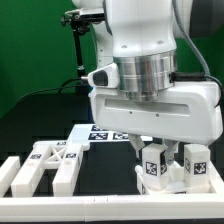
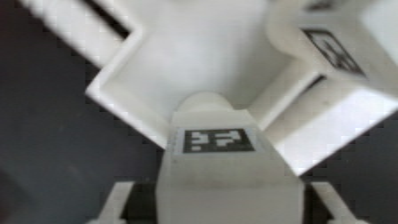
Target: Assemble chair
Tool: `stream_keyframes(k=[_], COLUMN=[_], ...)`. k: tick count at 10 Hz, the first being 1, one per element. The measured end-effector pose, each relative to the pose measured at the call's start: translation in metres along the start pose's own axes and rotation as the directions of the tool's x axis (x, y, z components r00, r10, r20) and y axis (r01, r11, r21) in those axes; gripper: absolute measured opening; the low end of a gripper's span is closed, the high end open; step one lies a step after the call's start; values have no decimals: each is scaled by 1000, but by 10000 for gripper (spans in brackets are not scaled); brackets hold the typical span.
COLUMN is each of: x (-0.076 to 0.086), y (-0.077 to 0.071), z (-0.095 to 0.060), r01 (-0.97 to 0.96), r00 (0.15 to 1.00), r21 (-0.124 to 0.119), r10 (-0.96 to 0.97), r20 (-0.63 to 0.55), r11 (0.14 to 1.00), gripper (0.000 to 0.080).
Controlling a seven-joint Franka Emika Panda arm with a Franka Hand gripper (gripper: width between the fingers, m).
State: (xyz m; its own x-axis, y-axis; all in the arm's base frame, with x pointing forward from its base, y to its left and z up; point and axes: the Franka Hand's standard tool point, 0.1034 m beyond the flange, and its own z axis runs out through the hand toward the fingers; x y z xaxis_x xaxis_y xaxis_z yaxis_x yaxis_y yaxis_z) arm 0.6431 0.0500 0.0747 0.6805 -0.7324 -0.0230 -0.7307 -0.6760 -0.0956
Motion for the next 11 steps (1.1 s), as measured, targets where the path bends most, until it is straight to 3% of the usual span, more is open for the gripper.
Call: stream_keyframes(k=[1,3,4,7,8,9,11], x=[0,2,2,1,1,0,-3], y=[1,6,6,5,5,4,-1], z=[0,0,0,0,0,-2,-6], r01=[-158,-457,-507,-565,-524,-384,-54], r00=[987,889,861,824,851,923,997], r21=[29,112,121,118,117,94,80], r10=[158,458,507,564,524,381,49], r20=[-9,20,35,44,38,49,60], r11=[987,882,853,817,843,919,995], gripper=[285,285,286,287,477,591,631])
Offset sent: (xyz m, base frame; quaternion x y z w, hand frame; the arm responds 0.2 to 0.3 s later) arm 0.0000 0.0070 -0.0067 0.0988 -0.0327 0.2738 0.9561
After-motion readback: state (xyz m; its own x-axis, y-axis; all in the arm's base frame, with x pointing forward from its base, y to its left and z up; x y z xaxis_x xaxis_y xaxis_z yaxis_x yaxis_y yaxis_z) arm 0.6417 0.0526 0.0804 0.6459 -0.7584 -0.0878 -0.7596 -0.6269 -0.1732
